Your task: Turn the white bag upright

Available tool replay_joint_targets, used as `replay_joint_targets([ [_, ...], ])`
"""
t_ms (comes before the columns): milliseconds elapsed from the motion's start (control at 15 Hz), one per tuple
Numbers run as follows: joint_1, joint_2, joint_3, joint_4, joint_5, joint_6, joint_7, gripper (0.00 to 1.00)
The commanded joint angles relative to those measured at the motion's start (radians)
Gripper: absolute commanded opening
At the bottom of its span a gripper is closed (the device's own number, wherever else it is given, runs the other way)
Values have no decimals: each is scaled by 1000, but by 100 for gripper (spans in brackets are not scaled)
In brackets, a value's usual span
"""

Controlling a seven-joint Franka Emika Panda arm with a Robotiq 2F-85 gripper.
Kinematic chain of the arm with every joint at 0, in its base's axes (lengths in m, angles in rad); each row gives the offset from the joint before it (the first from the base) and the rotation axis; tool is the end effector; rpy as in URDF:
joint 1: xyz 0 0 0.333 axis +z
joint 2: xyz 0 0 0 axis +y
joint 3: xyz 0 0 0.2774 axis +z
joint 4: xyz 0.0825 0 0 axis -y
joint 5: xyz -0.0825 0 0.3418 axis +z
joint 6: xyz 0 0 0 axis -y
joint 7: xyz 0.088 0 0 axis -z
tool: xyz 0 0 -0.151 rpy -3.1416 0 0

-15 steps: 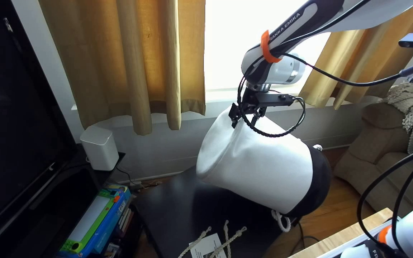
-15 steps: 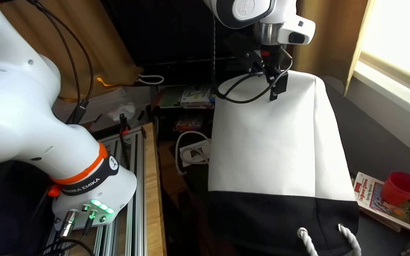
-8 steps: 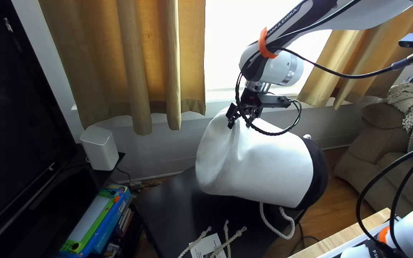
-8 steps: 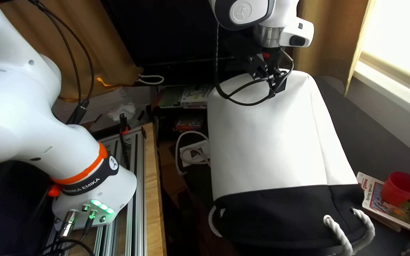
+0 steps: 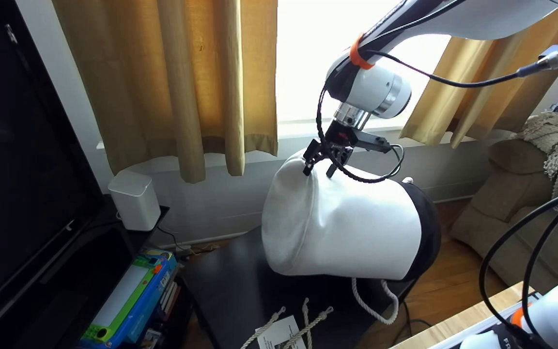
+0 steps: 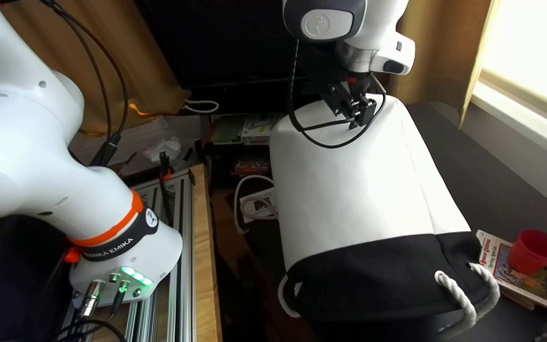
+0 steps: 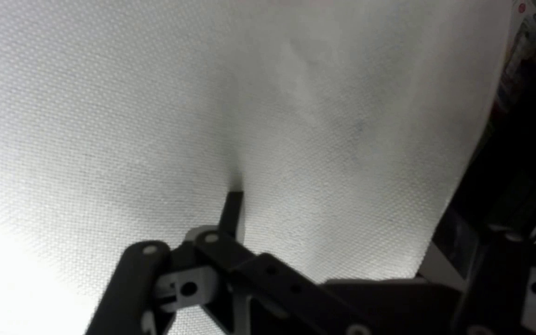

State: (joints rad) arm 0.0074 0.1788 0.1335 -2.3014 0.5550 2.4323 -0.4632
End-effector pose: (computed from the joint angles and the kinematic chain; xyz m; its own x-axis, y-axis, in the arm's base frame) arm 0.4828 0.0869 0.2213 0.9864 0.1591 0.0413 0.1631 -0.9169 -0.3643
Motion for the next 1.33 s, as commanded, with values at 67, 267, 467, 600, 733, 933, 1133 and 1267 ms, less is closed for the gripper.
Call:
replay_joint_targets([
  [67, -30, 1, 5, 6, 104, -48, -81, 100],
  [267, -39, -4, 5, 12, 195, -58, -137, 100],
  [467, -38, -3, -5, 19, 237, -68, -161, 100],
  [600, -35, 2, -14, 24, 225, -82, -157, 100],
  [733, -33, 2, -20, 25, 209, -87, -148, 100],
  [933, -27, -20, -44, 16, 120, -83, -84, 100],
  [1133, -52, -64, -85, 12, 0, -151, -28, 100],
  [1267, -77, -95, -122, 9, -79, -217, -6, 100],
])
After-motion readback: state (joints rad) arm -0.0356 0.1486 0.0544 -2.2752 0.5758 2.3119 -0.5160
